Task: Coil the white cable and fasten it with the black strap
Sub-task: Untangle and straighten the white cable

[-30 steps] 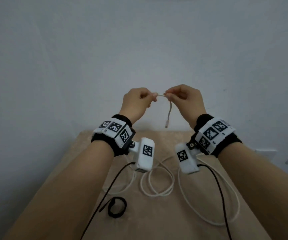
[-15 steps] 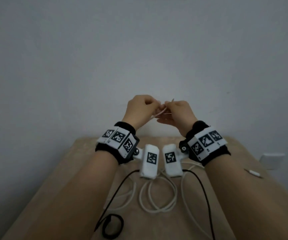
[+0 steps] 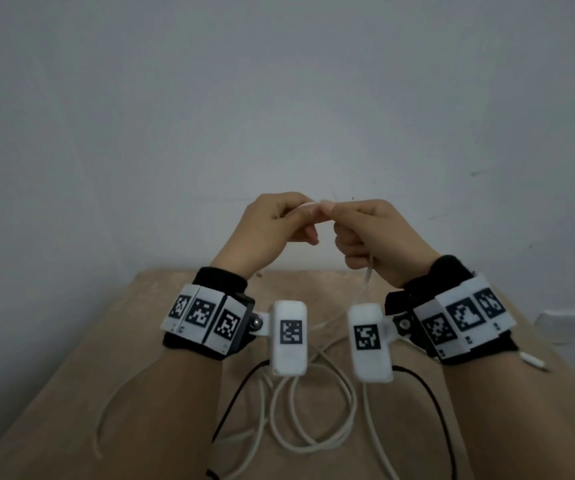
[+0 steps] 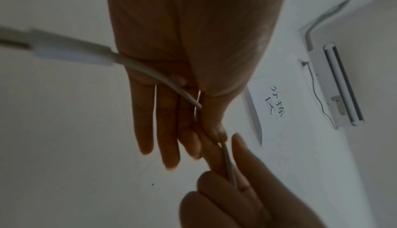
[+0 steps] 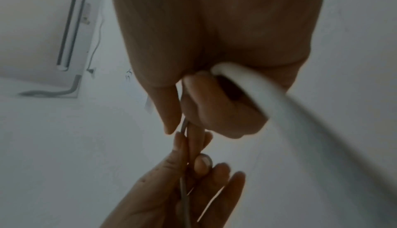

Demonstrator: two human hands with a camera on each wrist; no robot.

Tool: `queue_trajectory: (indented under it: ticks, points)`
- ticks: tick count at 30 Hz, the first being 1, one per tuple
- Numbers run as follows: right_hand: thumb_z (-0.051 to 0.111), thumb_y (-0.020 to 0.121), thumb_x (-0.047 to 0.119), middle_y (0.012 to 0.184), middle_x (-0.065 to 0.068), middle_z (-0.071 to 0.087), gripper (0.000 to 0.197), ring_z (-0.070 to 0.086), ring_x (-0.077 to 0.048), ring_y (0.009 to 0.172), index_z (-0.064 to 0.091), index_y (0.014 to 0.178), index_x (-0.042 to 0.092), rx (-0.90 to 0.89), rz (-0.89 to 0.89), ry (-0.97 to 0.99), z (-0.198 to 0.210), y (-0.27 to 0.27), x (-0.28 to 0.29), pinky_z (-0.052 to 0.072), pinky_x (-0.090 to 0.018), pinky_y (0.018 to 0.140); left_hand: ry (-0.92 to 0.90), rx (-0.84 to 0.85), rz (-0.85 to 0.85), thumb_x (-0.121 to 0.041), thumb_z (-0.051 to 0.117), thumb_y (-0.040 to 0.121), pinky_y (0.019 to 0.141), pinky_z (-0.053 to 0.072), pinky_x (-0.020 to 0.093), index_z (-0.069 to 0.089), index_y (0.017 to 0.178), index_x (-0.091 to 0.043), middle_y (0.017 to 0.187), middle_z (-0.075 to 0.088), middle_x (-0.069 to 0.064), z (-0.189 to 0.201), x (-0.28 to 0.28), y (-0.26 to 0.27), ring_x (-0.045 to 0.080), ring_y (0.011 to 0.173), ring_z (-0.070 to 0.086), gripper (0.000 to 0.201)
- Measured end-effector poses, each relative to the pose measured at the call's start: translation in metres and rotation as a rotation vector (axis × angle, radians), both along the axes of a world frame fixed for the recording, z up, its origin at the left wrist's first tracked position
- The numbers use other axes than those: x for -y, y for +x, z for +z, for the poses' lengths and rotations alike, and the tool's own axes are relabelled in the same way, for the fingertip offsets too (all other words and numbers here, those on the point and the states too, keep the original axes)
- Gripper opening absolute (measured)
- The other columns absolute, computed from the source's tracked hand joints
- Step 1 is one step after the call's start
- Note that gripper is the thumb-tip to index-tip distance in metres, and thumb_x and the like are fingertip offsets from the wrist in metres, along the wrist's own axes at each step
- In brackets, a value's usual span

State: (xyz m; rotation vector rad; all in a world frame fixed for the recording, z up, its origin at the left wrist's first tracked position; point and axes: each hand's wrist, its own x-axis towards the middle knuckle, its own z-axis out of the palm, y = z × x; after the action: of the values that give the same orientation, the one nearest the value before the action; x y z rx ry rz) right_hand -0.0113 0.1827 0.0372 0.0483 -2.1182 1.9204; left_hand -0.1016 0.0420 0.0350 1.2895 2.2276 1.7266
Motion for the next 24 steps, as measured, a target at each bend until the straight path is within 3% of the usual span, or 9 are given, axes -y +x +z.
queue_trajectory:
  ticks: [3,7,10,14,17,19,22,24]
  points:
    - [0.055,0.095,0.028,0.049,0.008,0.021,0.027,0.017,-0.007,0.042,0.069,0.091,0.005,-0.008,-0.015,-0.093,-0.003,-0.003,0.000,0.015,-0.017,0.038,0.099,0.125,0.056,-0.015,0.052,0.097,0.066,0.058,0.029,0.068,0.085,-0.004,0.063,0.065,0.004,0.001,0.005,0.000,0.016,0.058,0.065,0.023]
    - [0.057,0.094,0.024,0.044,0.010,0.025,0.026,0.018,-0.006,0.039,0.067,0.079,0.006,-0.105,-0.176,-0.080,0.000,0.002,-0.014,0.016,-0.015,0.038,0.496,0.374,0.207,-0.014,0.050,0.099,0.062,0.057,0.027,0.060,0.075,-0.004,0.052,0.058,-0.001,0.008,0.026,-0.010,0.014,0.051,0.060,0.028]
    - [0.061,0.091,0.024,0.044,0.009,0.026,0.025,0.018,-0.009,0.042,0.070,0.075,0.008,-0.190,-0.259,-0.001,0.005,0.010,-0.024,0.017,-0.017,0.040,0.781,0.547,0.138,-0.017,0.051,0.098,0.068,0.058,0.028,0.059,0.076,-0.004,0.055,0.058,-0.001,0.021,0.039,-0.011,0.012,0.053,0.060,0.027]
    - [0.064,0.089,0.027,0.045,0.010,0.030,0.023,0.020,-0.009,0.043,0.072,0.077,0.009,-0.277,-0.333,0.014,0.011,0.015,-0.026,0.018,-0.020,0.041,1.107,0.928,-0.044,-0.015,0.053,0.097,0.064,0.059,0.030,0.060,0.078,-0.003,0.056,0.062,0.002,0.038,0.041,-0.004,0.012,0.051,0.063,0.024]
    - [0.058,0.093,0.027,0.046,0.008,0.033,0.026,0.022,-0.008,0.042,0.067,0.077,0.010,-0.290,-0.331,-0.107,0.010,0.010,-0.022,0.019,-0.019,0.040,0.997,1.022,-0.077,-0.020,0.048,0.098,0.080,0.052,0.033,0.064,0.079,-0.009,0.060,0.064,-0.002,0.038,0.031,0.002,0.012,0.058,0.065,0.027]
    - [0.051,0.097,0.028,0.047,0.006,0.037,0.029,0.023,-0.007,0.039,0.062,0.076,0.010,-0.248,-0.286,-0.174,0.008,0.005,-0.015,0.020,-0.017,0.038,0.849,1.053,-0.045,-0.017,0.043,0.097,0.082,0.047,0.032,0.063,0.079,-0.011,0.059,0.064,-0.003,0.031,0.019,0.007,0.013,0.065,0.061,0.028]
    - [0.044,0.100,0.029,0.048,0.004,0.041,0.033,0.026,-0.005,0.035,0.060,0.078,0.011,-0.171,-0.242,-0.125,0.002,-0.004,-0.004,0.021,-0.017,0.037,0.778,1.155,-0.055,-0.008,0.038,0.093,0.071,0.045,0.029,0.060,0.082,-0.006,0.058,0.053,0.001,0.021,0.008,0.011,0.014,0.057,0.048,0.025]
    - [0.043,0.101,0.030,0.049,0.004,0.042,0.033,0.027,-0.004,0.035,0.060,0.080,0.012,-0.137,-0.233,-0.106,-0.005,-0.008,0.000,0.022,-0.016,0.037,0.798,1.187,-0.126,-0.013,0.037,0.091,0.059,0.040,0.025,0.057,0.081,-0.003,0.054,0.042,0.001,0.020,0.009,0.009,0.013,0.046,0.036,0.024]
